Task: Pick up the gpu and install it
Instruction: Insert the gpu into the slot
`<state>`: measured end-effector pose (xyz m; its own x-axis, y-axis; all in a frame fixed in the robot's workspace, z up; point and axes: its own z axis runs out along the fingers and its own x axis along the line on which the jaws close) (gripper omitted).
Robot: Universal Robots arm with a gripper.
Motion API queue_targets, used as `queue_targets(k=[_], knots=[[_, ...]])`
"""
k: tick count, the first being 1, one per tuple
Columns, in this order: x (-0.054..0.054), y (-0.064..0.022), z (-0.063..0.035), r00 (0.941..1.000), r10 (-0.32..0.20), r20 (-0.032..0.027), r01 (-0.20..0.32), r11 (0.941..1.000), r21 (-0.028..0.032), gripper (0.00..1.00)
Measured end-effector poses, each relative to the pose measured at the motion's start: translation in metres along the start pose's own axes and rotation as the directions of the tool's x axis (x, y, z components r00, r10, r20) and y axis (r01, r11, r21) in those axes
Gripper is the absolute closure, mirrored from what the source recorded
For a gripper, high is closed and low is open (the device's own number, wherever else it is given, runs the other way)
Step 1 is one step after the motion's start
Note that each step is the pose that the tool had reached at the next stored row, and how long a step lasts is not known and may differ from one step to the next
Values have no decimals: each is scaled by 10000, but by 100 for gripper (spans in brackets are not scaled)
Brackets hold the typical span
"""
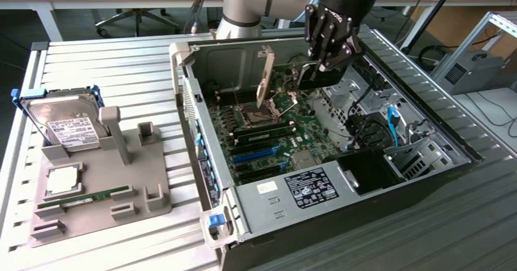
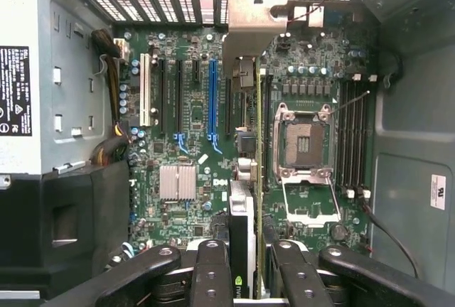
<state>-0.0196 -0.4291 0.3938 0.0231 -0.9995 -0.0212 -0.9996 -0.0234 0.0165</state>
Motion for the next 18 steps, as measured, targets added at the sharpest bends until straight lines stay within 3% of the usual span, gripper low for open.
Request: queue_targets(k=[18], knots=[[4,-3,188,10000,0,-1,0,10000,0,73]])
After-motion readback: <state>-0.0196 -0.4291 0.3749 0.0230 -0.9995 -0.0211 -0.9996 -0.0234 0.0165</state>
